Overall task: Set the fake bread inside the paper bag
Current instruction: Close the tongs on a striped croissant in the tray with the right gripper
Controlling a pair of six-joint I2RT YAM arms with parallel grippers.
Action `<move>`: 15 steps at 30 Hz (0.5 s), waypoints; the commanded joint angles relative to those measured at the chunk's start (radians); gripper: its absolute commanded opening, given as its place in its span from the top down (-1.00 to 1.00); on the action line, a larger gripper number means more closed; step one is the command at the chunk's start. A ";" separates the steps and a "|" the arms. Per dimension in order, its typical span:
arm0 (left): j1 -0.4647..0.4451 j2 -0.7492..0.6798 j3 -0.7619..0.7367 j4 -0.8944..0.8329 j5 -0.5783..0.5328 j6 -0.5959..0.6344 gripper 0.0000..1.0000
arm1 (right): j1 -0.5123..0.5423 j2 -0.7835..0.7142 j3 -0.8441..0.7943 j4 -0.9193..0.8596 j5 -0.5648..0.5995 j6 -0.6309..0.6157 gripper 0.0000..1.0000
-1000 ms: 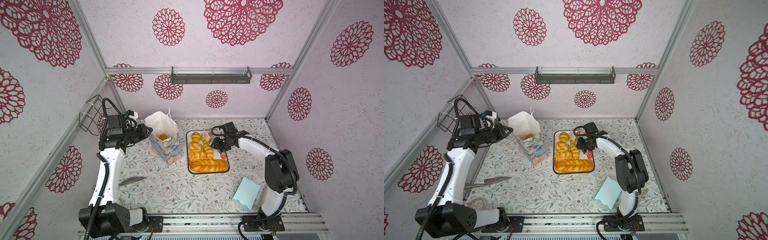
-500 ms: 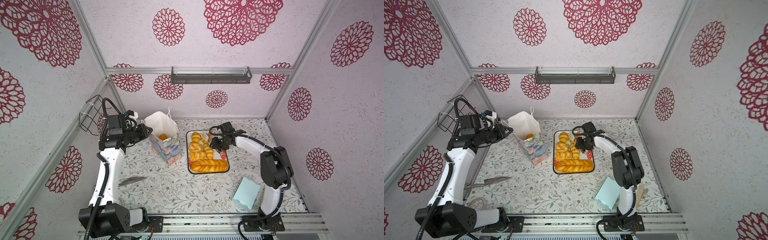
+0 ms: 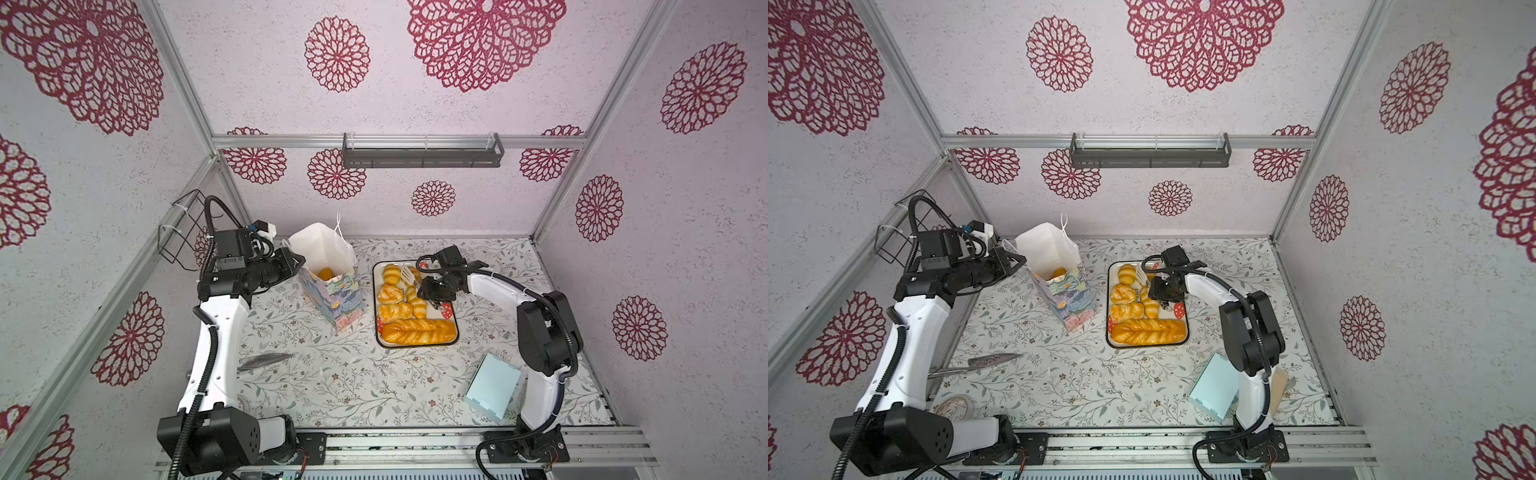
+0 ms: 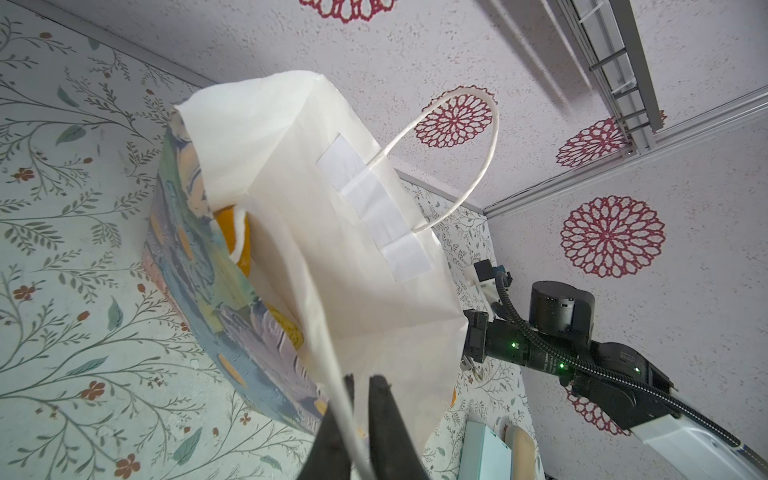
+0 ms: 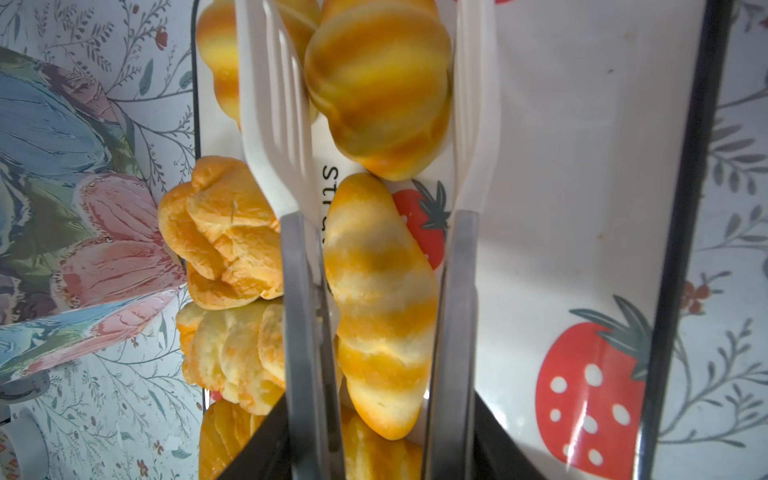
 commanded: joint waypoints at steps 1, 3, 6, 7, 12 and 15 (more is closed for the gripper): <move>0.000 -0.019 -0.006 -0.002 -0.003 0.012 0.75 | 0.004 -0.022 0.019 0.020 0.003 -0.017 0.02; 0.001 -0.018 -0.007 -0.001 -0.003 0.011 0.75 | 0.003 -0.030 0.014 0.022 0.007 -0.017 0.06; 0.001 -0.016 -0.007 -0.001 -0.002 0.013 0.75 | 0.003 -0.037 0.010 0.022 0.012 -0.018 0.11; 0.001 -0.016 -0.006 -0.002 -0.002 0.012 0.75 | 0.003 -0.039 0.009 0.022 0.013 -0.019 0.11; 0.001 -0.018 -0.006 -0.002 -0.002 0.011 0.75 | 0.004 -0.052 0.002 0.023 0.018 -0.018 0.14; 0.000 -0.016 -0.005 -0.002 -0.002 0.010 0.75 | 0.004 -0.063 -0.001 0.022 0.024 -0.020 0.14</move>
